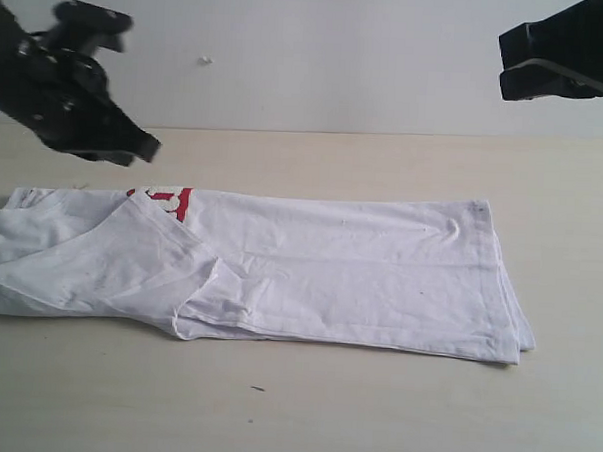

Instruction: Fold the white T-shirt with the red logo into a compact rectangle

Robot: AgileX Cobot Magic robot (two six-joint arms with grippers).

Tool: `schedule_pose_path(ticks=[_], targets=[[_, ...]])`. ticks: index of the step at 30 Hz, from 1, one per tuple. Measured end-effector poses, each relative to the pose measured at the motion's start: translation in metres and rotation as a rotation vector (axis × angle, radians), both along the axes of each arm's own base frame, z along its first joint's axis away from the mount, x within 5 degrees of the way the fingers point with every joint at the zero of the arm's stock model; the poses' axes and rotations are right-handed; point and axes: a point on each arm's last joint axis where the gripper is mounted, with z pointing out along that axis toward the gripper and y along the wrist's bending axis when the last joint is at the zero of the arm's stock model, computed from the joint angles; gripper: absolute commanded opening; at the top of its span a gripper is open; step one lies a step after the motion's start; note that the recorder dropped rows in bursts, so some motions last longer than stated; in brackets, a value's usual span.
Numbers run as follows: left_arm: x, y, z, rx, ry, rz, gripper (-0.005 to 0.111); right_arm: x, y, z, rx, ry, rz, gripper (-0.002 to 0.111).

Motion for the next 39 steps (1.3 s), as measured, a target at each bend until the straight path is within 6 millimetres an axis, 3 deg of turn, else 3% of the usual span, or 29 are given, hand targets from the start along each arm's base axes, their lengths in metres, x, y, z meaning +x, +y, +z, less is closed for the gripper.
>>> schedule_pose_path(ticks=[4,10,15,18,24,27,39], targets=[[0.01,0.065,0.002,-0.061,0.023,0.246,0.017,0.0,0.0,0.0,0.0,0.0,0.0,0.002],[0.012,0.135,-0.018,-0.108,0.086,0.476,0.055,0.0,0.0,0.0,0.0,0.0,0.0,0.002],[0.014,0.178,-0.058,-0.136,0.188,0.616,0.06,0.0,0.0,0.0,0.0,0.0,0.0,0.002],[0.016,0.186,-0.081,-0.151,0.245,0.643,0.06,0.0,0.0,0.0,0.0,0.0,0.0,0.002],[0.028,0.184,-0.118,-0.225,0.314,0.622,0.06,0.0,0.0,0.0,0.0,0.006,0.003,0.002],[0.034,0.185,-0.129,-0.231,0.327,0.625,0.06,0.0,0.0,0.0,0.0,0.006,0.003,0.002],[0.042,0.186,-0.14,-0.248,0.324,0.624,0.059,-0.001,0.001,0.0,0.015,0.011,0.003,0.002]])
